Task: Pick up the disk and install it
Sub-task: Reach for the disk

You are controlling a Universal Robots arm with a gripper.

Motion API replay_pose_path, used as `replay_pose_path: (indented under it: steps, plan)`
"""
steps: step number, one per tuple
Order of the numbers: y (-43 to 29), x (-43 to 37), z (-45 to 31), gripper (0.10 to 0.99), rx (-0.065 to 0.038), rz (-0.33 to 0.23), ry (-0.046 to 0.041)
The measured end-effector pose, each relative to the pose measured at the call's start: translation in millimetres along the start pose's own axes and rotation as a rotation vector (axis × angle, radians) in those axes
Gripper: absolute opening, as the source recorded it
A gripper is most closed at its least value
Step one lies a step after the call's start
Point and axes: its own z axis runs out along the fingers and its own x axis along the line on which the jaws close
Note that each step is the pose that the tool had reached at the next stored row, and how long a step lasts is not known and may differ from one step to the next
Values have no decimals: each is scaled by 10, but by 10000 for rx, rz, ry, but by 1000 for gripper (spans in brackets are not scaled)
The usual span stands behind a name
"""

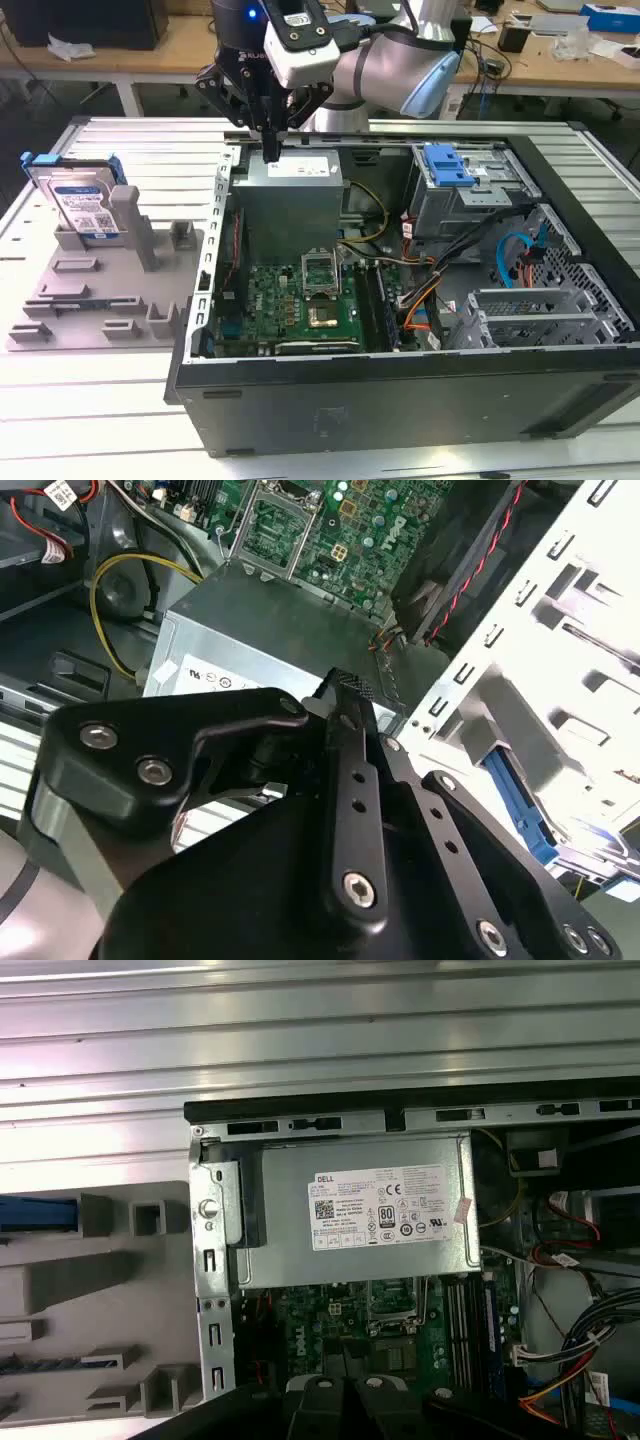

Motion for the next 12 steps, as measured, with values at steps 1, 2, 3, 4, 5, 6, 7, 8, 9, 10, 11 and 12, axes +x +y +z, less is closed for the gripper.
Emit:
replay_pose_path:
  steps: [1, 2, 3, 4, 5, 6, 7, 8, 9, 10, 11, 12]
  plan:
    - [0, 0, 0, 106, 0, 1, 0]
    - [0, 0, 0, 106, 0, 1, 0]
    - [0, 0, 0, 106, 0, 0, 0]
    - [0, 0, 0, 106, 0, 1, 0]
    - [0, 0, 0, 106, 0, 1, 0]
    - [0, 0, 0, 106, 0, 0, 0]
    - [0, 0, 0, 106, 0, 0, 0]
    - [0, 0, 0, 106, 0, 1, 0]
    - [0, 0, 0, 106, 0, 0, 0]
    - [0, 0, 0, 106, 0, 0, 0]
    - [0, 0, 0, 106, 0, 0, 0]
    - [0, 0, 0, 106, 0, 0, 0]
